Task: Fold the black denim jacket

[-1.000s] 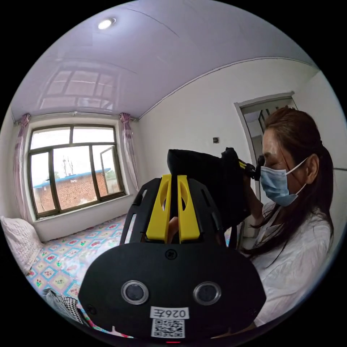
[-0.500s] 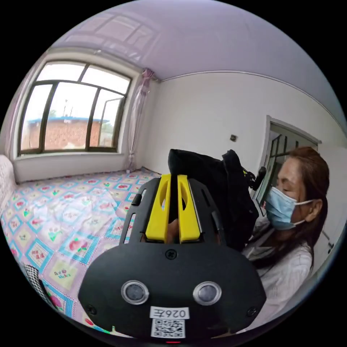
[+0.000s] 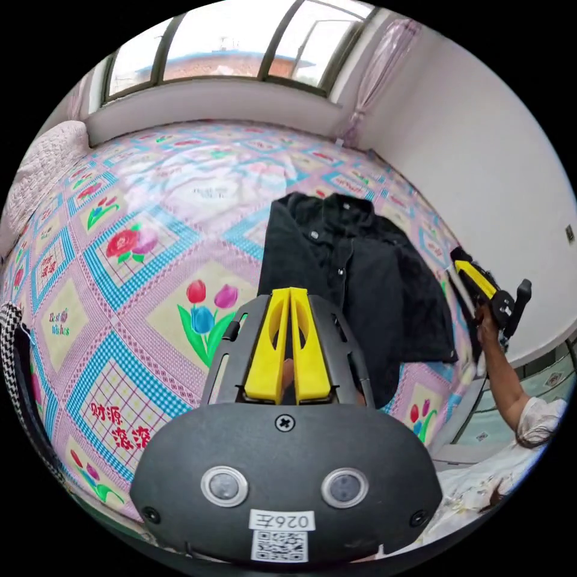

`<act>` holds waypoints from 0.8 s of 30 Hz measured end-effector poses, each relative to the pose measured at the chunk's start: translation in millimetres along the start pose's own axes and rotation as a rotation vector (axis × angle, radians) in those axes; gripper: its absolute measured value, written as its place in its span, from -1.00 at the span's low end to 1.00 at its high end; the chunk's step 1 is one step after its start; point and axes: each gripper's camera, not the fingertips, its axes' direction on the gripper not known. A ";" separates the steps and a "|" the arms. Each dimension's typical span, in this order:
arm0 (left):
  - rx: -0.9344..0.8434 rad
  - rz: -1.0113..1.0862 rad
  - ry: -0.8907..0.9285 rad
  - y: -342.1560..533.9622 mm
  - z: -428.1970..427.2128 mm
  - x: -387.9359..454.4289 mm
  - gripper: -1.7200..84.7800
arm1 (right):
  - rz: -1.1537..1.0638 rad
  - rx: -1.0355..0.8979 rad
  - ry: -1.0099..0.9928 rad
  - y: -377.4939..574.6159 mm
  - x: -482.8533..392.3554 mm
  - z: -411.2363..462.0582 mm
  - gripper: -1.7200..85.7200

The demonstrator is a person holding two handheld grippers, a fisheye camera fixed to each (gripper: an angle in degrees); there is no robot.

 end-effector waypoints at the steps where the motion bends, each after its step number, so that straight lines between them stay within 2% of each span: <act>1: -0.067 0.014 -0.038 6.0 25.9 1.2 -0.98 | -0.014 -0.024 -0.008 6.7 -11.3 10.8 -0.99; 5: -0.246 0.143 -0.246 14.8 98.4 12.3 -0.98 | -0.163 -0.151 0.120 44.5 -83.4 84.0 -0.99; 9: -0.153 0.324 -0.423 24.7 112.0 37.5 -0.98 | -0.228 -0.176 0.171 62.9 -107.3 122.2 -0.99; 11: -0.122 0.504 -0.577 34.5 125.3 57.3 -0.98 | -0.277 -0.139 0.199 60.6 -119.5 127.5 -0.98; 13: -0.161 0.607 -0.728 33.1 134.2 72.3 -0.98 | -0.366 -0.135 0.300 62.2 -140.8 141.3 -0.98; 14: -0.119 0.622 -0.785 30.6 132.0 80.2 -0.98 | -0.414 -0.081 0.403 66.1 -154.5 147.1 -0.98; 16: -0.019 0.658 -0.700 28.5 122.7 89.1 -0.98 | -0.425 -0.046 0.399 64.3 -154.4 150.0 -0.99; 18: -0.149 0.692 -0.521 18.4 138.8 85.2 -0.98 | -0.387 -0.026 0.304 55.5 -136.9 149.6 -0.99; 21: -0.162 0.610 -0.415 -0.7 137.8 58.8 -0.98 | -0.384 -0.081 0.140 57.0 -102.6 154.9 -0.99; 22: -0.169 0.545 -0.326 -12.5 133.1 41.1 -0.98 | -0.370 -0.098 0.118 58.4 -92.5 157.1 -0.99; 24: -0.215 0.379 -0.187 -36.4 126.5 9.1 -0.98 | -0.236 -0.265 -0.025 47.9 -40.3 167.7 -0.99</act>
